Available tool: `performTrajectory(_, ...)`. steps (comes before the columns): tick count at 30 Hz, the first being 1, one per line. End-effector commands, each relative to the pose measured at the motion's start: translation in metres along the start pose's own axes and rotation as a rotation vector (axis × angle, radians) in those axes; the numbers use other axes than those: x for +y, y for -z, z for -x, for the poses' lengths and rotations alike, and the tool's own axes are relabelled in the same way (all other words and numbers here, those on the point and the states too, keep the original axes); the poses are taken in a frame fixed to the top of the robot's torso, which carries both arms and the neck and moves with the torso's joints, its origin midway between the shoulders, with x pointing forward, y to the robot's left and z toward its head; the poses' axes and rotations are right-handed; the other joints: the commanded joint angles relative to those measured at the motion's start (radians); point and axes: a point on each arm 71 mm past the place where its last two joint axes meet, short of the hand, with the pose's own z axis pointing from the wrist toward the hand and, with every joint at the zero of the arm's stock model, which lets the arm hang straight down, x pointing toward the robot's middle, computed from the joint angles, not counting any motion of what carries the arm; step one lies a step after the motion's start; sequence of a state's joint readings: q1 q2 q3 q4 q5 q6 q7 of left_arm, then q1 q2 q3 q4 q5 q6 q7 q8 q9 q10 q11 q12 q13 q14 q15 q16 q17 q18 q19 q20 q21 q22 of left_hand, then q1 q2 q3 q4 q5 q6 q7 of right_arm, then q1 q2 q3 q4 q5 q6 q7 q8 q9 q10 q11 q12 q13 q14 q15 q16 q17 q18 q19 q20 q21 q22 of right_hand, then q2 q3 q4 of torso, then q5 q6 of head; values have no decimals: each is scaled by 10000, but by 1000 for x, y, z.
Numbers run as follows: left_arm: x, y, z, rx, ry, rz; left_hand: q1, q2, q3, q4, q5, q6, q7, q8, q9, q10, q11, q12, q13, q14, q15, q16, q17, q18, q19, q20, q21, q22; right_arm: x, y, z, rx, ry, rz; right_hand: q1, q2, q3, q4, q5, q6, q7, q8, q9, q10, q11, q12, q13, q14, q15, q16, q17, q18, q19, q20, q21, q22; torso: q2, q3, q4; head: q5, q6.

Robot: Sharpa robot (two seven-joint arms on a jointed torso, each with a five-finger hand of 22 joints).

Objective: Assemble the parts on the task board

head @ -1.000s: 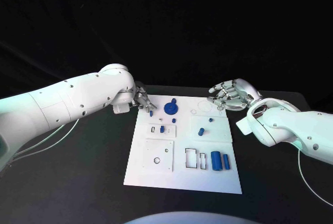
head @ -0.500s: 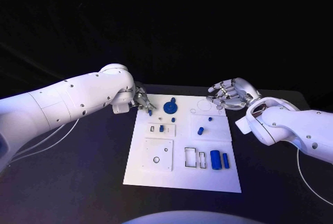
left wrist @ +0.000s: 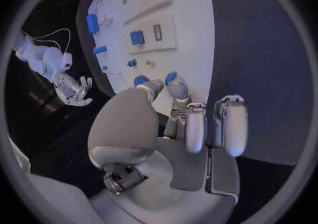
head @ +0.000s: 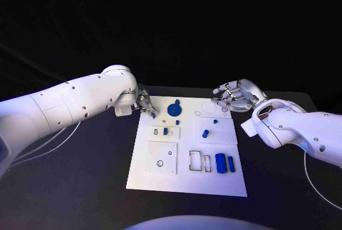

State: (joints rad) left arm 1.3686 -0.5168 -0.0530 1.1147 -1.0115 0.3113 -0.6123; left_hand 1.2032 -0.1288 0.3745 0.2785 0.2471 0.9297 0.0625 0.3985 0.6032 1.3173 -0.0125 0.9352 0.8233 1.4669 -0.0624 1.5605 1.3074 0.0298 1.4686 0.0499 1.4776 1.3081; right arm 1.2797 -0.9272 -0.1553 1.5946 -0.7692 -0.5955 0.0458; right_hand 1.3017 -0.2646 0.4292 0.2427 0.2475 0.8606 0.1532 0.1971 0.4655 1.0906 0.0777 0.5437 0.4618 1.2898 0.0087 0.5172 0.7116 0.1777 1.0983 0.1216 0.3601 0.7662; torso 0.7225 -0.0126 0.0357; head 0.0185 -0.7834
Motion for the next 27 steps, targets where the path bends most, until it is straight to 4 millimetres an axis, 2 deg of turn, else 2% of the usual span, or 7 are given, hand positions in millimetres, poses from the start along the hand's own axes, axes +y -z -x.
performTrajectory(1,-2,0,-1,101,-13,-55,193,36,149,-16,-139,81,-32,61,41,33,-11,-28,-19,1017,-79,43,2533,-29,419,-72,33,2020,2,0,-2,170,65,145,-78,-16,-15,-25,29,-57,44,35,6,-33,16,-68,-10,9,50,-35,12,36,56,24,-52,-10,-1,0,8,-4,-5)
performTrajectory(9,-3,-1,-1,8,161,-175,806,132,880,-339,-601,68,-82,164,269,74,-53,-41,-42,1023,-113,60,2562,-34,434,-107,38,2046,2,0,-2,176,65,145,-78,-16,-15,-25,29,-57,44,35,6,-33,16,-68,-10,9,50,-35,12,36,56,24,-52,-10,-8,4,7,-2,-29)
performTrajectory(13,-3,-1,-1,10,285,-239,1049,123,1383,-683,-589,28,-91,260,437,109,-60,-52,-58,1029,-120,75,2586,-37,443,-118,43,2062,1,0,-2,185,66,137,-73,-2,-20,-48,55,-52,42,45,9,-21,13,-74,-47,30,48,-85,56,39,74,27,-75,-42,-9,3,6,9,-34)
performTrajectory(18,-3,-1,-1,85,409,-280,1061,20,2081,-1264,88,-105,-45,491,805,175,-33,-84,-90,1029,-94,77,2590,-38,444,-102,32,2077,1,0,-2,201,67,132,-73,-2,-20,-48,55,-52,42,45,9,-21,13,-74,-47,30,48,-85,56,39,74,27,-75,-42,-13,7,6,11,-28)
performTrajectory(19,-3,-1,-1,97,423,-282,1038,14,2138,-1311,137,-111,-41,520,846,185,-33,-82,-89,1032,-91,84,2601,-38,444,-101,31,2078,1,0,-2,203,67,132,-73,-2,-20,-48,55,-52,42,45,9,-21,13,-74,-47,30,48,-85,56,39,74,27,-75,-42,-13,7,6,11,-28)
performTrajectory(22,-2,-1,-1,146,505,-287,844,-55,2667,-1717,755,-145,-4,763,1207,243,-11,-107,-118,1036,-74,94,2619,-41,455,-87,38,2099,1,0,-2,207,68,131,-73,-2,-20,-48,55,-52,42,45,9,-21,13,-74,-47,30,48,-85,56,39,74,27,-75,-42,-15,8,3,23,-24)
performTrajectory(27,0,-1,-1,126,756,-367,473,-165,3207,-2106,1512,-107,-33,1080,1707,349,-34,-86,-108,1039,-92,103,2634,-44,466,-94,44,2124,1,0,-2,209,70,126,-73,-2,-20,-48,55,-52,42,45,9,-21,13,-74,-47,30,48,-85,56,39,74,27,-75,-42,-33,13,13,42,-20)
